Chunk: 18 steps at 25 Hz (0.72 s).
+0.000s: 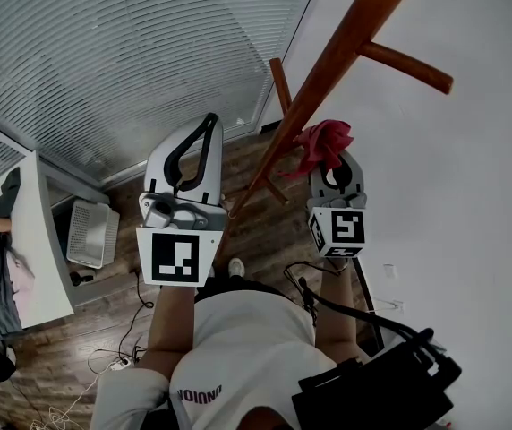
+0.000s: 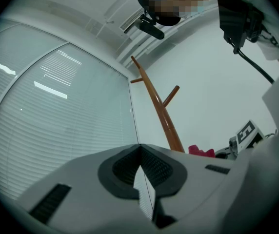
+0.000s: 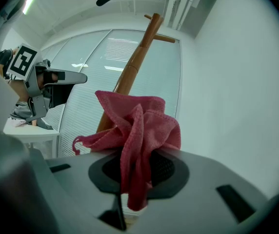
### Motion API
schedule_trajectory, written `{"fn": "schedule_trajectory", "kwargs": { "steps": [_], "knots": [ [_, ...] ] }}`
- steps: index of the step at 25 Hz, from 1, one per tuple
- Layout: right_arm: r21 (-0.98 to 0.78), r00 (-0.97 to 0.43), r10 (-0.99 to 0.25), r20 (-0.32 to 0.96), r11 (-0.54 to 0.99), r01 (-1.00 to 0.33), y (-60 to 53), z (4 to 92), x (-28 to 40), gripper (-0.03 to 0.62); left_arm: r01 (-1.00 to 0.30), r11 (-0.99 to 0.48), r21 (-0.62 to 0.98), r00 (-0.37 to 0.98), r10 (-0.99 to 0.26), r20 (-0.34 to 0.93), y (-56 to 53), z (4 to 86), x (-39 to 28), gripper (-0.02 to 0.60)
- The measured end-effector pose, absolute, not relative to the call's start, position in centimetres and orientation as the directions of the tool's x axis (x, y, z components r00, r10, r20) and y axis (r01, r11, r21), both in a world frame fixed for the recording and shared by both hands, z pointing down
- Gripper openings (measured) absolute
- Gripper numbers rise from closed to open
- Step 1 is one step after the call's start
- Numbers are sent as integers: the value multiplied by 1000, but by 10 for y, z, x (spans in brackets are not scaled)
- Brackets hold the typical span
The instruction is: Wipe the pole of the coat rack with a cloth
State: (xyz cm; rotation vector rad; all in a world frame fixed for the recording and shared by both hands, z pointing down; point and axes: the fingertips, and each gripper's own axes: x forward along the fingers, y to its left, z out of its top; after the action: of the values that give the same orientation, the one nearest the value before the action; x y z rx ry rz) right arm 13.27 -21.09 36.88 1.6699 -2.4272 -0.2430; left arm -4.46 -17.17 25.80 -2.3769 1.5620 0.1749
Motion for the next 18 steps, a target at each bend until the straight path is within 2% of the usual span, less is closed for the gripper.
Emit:
{"fn": "schedule_trajectory", "kwargs": {
  "steps": [18],
  "knots": [
    [236, -285, -958, 28, 284, -929, -213, 360, 157, 86, -909, -374, -186, 413, -872, -264, -171, 255, -40, 0]
  ]
}}
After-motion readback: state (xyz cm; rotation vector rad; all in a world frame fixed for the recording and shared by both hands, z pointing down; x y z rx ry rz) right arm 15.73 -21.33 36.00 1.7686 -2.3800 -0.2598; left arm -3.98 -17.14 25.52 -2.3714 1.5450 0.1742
